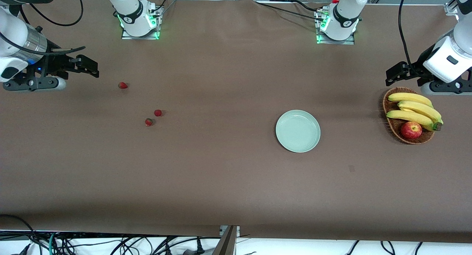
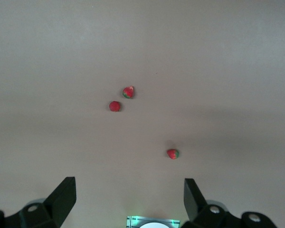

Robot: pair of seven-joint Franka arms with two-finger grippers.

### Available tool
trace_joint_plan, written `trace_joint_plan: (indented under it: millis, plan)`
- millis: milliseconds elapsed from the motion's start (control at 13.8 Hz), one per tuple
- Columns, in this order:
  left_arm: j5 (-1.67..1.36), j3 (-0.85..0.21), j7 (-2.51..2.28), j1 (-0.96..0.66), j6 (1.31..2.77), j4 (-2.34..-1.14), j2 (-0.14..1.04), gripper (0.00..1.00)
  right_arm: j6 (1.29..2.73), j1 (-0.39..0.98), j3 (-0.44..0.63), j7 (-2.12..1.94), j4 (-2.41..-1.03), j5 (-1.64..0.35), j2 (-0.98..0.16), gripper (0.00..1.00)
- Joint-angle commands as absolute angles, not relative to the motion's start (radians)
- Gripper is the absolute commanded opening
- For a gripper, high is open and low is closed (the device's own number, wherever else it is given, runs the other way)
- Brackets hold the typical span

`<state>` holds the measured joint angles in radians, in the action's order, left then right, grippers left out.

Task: Collect all strawberries into plate
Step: 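Reach the right gripper toward the nearest red strawberry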

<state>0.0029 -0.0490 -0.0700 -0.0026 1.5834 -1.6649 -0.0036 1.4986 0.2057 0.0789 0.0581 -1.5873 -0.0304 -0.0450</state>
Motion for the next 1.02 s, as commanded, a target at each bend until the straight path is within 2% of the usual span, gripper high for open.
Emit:
trace_joint_plan:
  millis: [0,363,508,725,943]
  plan:
    - [-0.006,-0.048,-0.051,-0.003,1.554,-1.632,0.011,1.0,1.488,0.218,0.067,0.058,-1.574,0.003,-0.041,1.0]
    - [-0.006,-0.048,-0.049,-0.003,1.554,-1.634,0.011,1.0,1.462,0.218,0.072,0.038,-1.604,0.002,-0.049,1.0]
    - [-0.006,-0.048,-0.049,-0.003,1.554,-1.632,0.011,1.0,1.514,0.216,0.078,0.031,-1.734,0.002,-0.034,1.0]
    - [-0.006,-0.048,-0.051,-0.005,1.554,-1.632,0.011,1.0,1.756,0.215,0.083,0.029,-2.05,0.005,0.067,1.0]
    - [-0.006,-0.048,-0.049,-0.005,1.554,-1.632,0.011,1.0,1.914,0.213,0.104,0.017,-2.241,0.006,0.101,1.0]
